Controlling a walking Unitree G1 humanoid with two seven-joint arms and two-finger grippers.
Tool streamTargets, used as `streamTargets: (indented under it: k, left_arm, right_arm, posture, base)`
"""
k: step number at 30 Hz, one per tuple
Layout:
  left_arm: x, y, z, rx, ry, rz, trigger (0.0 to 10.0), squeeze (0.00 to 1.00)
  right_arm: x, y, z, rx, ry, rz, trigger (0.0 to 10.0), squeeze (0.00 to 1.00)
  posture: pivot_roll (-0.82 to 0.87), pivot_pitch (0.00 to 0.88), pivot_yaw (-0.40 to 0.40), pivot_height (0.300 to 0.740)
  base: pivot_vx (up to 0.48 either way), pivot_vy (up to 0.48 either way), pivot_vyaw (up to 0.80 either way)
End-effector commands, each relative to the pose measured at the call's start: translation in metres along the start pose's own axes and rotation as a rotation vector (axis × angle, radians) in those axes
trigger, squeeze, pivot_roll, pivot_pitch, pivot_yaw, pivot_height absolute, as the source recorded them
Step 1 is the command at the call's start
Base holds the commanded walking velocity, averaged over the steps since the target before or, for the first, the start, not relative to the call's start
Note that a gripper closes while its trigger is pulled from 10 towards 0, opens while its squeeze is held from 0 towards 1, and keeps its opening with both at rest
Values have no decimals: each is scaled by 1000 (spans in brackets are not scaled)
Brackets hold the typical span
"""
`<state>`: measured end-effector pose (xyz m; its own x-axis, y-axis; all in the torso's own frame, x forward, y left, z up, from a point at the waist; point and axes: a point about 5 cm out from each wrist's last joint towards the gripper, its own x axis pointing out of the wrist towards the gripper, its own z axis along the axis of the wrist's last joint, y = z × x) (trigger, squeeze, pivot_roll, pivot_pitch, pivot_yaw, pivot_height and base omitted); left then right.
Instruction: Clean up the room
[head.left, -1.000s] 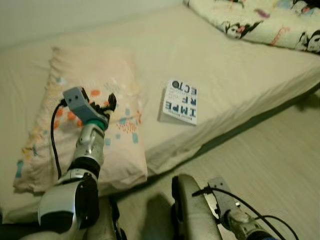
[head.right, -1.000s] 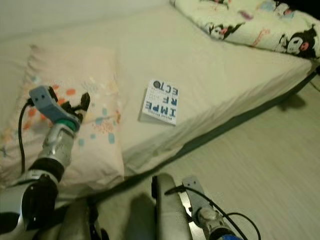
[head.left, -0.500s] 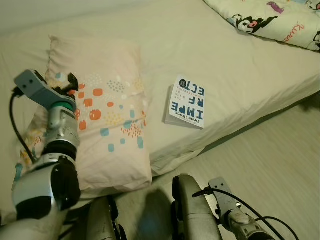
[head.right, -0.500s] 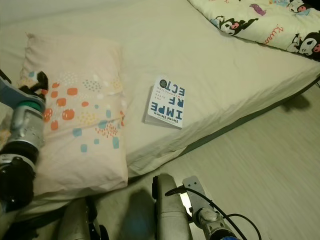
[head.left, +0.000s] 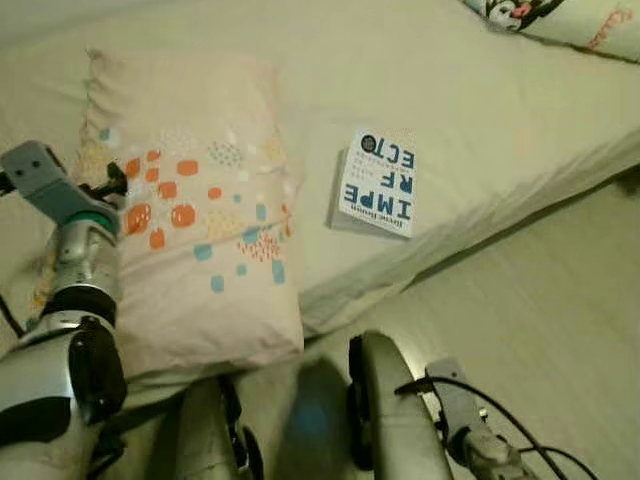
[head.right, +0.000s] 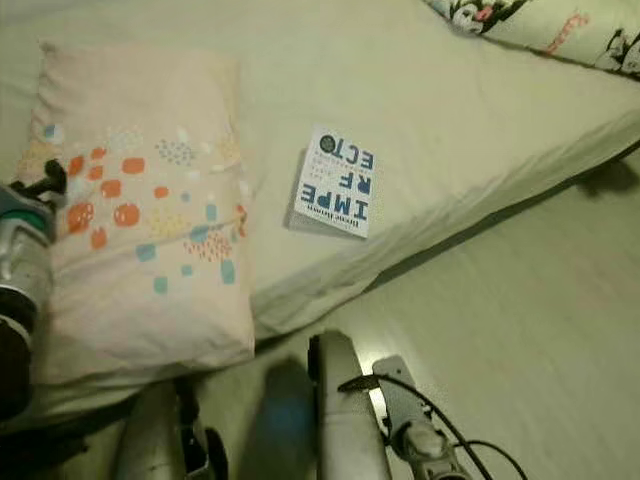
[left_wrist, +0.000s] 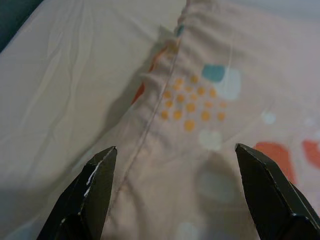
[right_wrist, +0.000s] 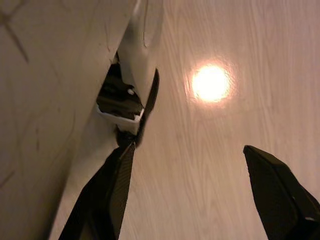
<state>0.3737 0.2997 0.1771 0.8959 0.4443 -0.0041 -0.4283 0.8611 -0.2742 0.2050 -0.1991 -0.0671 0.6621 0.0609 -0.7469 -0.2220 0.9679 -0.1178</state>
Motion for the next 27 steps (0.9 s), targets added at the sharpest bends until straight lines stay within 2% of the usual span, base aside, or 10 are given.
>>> streamTargets:
  k: [1, 2, 5, 10, 17, 21, 22, 23, 24, 27]
  left_arm:
    - [-3, 6, -12, 31, 60, 7, 10000, 0]
    - [-3, 5, -12, 70, 60, -7, 10000, 0]
    - [-3, 2, -14, 112, 81, -54, 10000, 0]
    - [-8, -13, -33, 145, 183, -189, 10000, 0]
    - [-11, -19, -41, 226, 221, -248, 10000, 0]
    - [-13, -22, -44, 244, 230, -279, 10000, 0]
    - [-15, -25, -49, 265, 243, -298, 3529, 0]
    - [-15, -25, -49, 265, 243, -298, 3529, 0]
    - [-19, -29, -57, 274, 263, -331, 0, 0]
    - [-25, -34, -69, 286, 298, -376, 0, 0]
  right_arm:
    - [-8, 29, -39, 10, 134, 115, 10000, 0]
    - [-9, 29, -42, 13, 131, 117, 10000, 0]
    - [-13, 28, -48, 16, 122, 122, 10000, 0]
    - [-18, 24, -56, 13, 109, 124, 10000, 0]
    - [-21, 19, -57, 17, 81, 121, 10000, 0]
    - [-22, 16, -55, 21, 68, 115, 10000, 0]
    - [-22, 15, -54, 22, 63, 113, 10000, 0]
    - [-22, 15, -54, 22, 63, 113, 10000, 0]
    - [-21, 14, -52, 23, 57, 112, 10000, 0]
    - [-20, 12, -48, 24, 43, 110, 10000, 0]
  posture:
    - [-221, 361, 96, 610]
    - [-242, 392, 97, 610]
    - [-268, 432, 93, 610]
    - [-292, 473, 86, 610]
    - [-316, 493, 85, 610]
    - [-318, 495, 82, 610]
    - [-318, 495, 82, 610]
    - [-318, 495, 82, 610]
    - [-320, 494, 81, 610]
    - [-322, 491, 80, 610]
  base:
    - [0, 0, 0]
    - [0, 0, 0]
    - [0, 0, 0]
    - [0, 0, 0]
    - [0, 0, 0]
    - [0, 0, 0]
    - [0, 0, 0]
    - [0, 0, 0]
    - [0, 0, 0]
    - [0, 0, 0]
